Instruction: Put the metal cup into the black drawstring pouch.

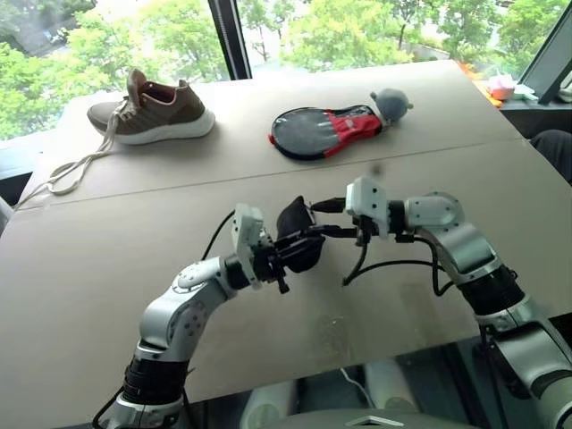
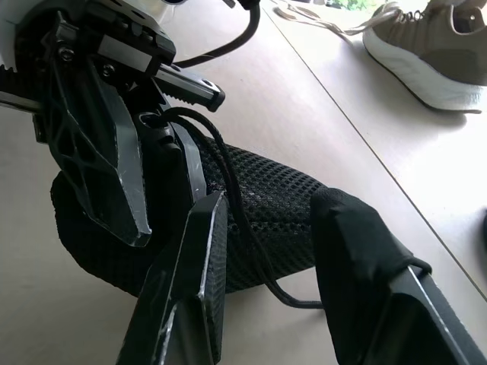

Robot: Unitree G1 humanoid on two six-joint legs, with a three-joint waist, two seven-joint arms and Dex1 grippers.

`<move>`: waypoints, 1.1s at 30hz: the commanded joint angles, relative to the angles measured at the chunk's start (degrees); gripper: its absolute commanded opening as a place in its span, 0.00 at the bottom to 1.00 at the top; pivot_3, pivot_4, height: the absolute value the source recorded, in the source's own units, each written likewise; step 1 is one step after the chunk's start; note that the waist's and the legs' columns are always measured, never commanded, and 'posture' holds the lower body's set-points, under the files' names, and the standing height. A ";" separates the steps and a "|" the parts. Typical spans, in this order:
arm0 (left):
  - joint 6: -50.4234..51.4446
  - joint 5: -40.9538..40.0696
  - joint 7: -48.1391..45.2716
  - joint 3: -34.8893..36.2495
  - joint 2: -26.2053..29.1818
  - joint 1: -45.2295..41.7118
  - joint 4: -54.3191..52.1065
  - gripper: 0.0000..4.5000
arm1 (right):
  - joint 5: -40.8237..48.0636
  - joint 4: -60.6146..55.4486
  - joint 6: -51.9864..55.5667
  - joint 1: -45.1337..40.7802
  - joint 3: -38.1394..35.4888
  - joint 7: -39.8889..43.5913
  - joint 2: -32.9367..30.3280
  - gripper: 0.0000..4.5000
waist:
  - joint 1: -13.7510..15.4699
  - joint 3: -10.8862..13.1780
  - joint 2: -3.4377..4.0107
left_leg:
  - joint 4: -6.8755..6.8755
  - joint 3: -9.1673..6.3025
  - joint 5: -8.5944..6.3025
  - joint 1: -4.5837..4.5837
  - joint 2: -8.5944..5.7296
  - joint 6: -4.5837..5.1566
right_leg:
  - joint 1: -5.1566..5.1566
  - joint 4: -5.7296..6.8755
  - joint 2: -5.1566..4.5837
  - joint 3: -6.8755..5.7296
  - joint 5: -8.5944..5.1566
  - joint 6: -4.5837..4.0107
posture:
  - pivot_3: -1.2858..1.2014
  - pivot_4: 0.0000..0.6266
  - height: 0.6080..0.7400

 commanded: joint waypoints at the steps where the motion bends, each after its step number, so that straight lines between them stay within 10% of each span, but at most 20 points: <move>1: 0.54 -1.61 -0.27 -0.29 0.04 -0.27 -3.14 0.05 | 1.15 1.22 -4.54 -2.06 0.54 3.36 3.92 0.39 | 0.00 0.00 0.00 | 0.00 0.00 0.00 0.00 0.00 0.00 | 0.00 0.00 0.00 0.00 0.00 0.00 | 0.52 0.24 1.00; 4: 0.71 -1.69 0.00 -0.04 -0.05 -0.13 -3.42 0.05 | 2.62 1.93 -2.70 -1.66 -1.26 2.39 6.47 0.33 | 0.02 0.00 0.00 | 0.00 -0.03 0.00 0.00 0.00 -0.01 | 0.00 0.00 -0.01 0.00 0.00 0.00 | 0.52 0.24 1.00; 8: 0.41 -1.64 0.77 0.29 -0.58 0.37 -3.69 0.05 | 2.69 1.98 -0.69 -1.05 -3.77 1.07 7.28 0.01 | 0.05 0.00 0.00 | -0.01 -0.04 0.00 0.00 0.00 -0.03 | -0.01 0.00 -0.02 -0.01 0.00 -0.01 | 0.52 0.24 1.00; 33: -3.92 0.38 2.68 -1.08 -1.49 -0.48 -0.64 0.05 | 37.67 -6.13 32.70 -12.30 -33.97 -33.22 18.42 0.01 | 0.10 0.02 0.04 | -0.02 -0.08 -0.01 -0.04 -0.02 -0.01 | -0.03 0.02 -0.04 -0.03 0.01 -0.02 | 0.52 0.24 1.00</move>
